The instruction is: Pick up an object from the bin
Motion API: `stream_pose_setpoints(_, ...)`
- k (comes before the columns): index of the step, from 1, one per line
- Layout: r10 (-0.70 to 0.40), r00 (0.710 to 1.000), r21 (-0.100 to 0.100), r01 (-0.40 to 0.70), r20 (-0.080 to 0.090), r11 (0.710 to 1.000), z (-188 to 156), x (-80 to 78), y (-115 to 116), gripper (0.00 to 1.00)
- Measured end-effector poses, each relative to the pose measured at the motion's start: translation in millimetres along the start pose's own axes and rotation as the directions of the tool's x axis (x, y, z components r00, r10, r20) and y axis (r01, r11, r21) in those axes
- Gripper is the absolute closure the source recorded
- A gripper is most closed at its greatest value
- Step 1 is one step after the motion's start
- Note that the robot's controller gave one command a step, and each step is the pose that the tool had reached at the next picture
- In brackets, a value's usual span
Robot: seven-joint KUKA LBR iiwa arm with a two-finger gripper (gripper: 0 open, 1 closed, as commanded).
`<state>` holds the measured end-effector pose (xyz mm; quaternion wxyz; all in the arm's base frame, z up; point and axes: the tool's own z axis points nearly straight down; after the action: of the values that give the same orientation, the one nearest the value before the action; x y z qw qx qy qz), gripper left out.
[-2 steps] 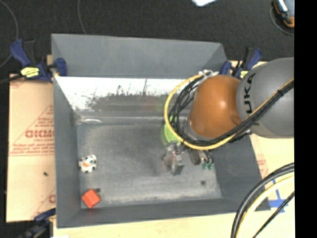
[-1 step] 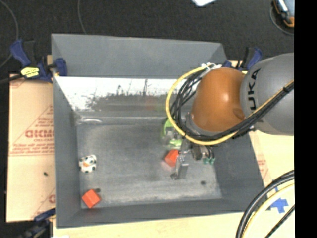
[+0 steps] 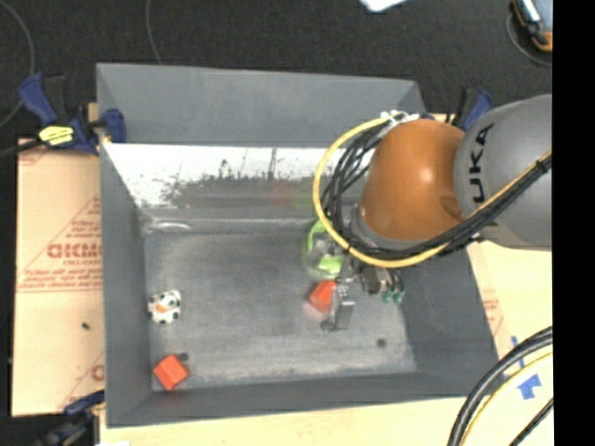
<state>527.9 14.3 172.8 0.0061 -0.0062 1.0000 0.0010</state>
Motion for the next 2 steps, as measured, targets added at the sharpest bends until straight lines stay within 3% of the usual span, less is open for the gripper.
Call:
stream_pose_setpoints(1,-0.094,0.996,0.001,0.094,0.007,0.996,53,-41.3,-37,0.0)
stream_pose_setpoints(2,-0.18,0.984,0.002,0.18,0.009,0.984,55,-44.1,-21,0.0)
